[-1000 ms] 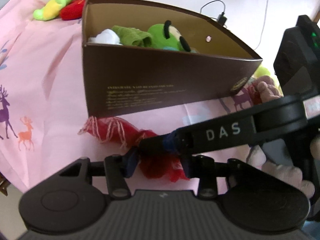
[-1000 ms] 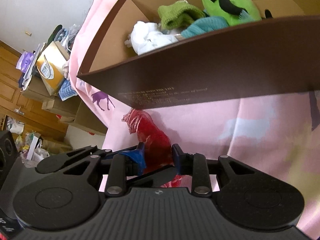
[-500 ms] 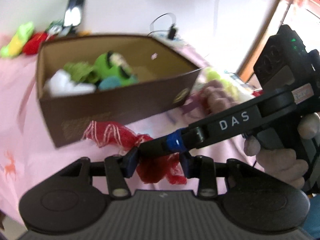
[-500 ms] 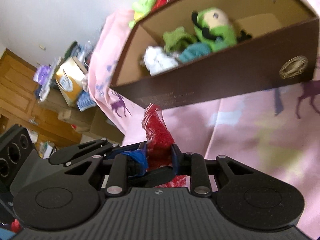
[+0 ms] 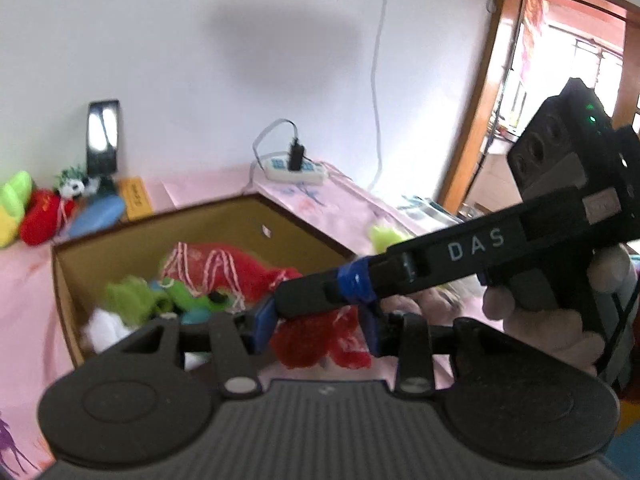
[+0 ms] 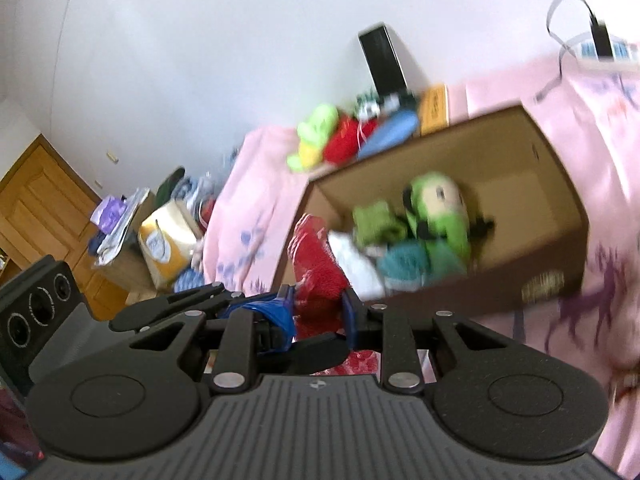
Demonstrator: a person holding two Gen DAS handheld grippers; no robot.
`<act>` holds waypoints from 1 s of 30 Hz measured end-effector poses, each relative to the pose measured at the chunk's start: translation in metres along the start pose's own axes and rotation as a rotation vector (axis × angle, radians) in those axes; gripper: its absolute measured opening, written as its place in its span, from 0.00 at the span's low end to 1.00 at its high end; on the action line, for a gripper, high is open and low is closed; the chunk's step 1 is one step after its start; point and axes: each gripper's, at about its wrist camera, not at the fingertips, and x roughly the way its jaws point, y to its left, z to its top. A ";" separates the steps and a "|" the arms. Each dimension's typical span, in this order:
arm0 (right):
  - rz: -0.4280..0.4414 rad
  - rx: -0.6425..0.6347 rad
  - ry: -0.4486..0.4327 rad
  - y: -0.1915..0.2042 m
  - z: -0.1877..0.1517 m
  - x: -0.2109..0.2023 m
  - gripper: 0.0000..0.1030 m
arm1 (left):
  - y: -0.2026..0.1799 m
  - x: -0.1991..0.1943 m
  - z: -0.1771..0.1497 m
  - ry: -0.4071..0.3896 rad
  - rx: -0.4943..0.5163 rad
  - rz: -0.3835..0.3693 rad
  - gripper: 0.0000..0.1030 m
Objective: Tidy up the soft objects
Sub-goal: 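Lift the red cloth with the right gripper over the box, then lower the red cloth into the box and open the right gripper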
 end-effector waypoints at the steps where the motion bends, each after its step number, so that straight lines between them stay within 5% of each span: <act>1: -0.002 -0.012 -0.014 0.001 0.006 0.007 0.07 | 0.005 0.002 0.003 -0.006 -0.002 0.012 0.36; 9: -0.025 -0.061 -0.044 -0.006 0.034 0.056 0.07 | 0.061 0.035 0.017 0.020 -0.075 0.072 0.36; 20: -0.111 -0.091 0.037 -0.021 0.032 0.122 0.08 | 0.104 0.080 -0.002 0.155 -0.166 0.185 0.37; 24: -0.154 -0.083 0.057 -0.026 0.032 0.132 0.12 | 0.108 0.086 -0.003 0.177 -0.178 0.233 0.54; 30: -0.161 -0.082 0.047 -0.023 0.037 0.121 0.12 | 0.108 0.078 0.005 0.197 -0.215 0.301 0.61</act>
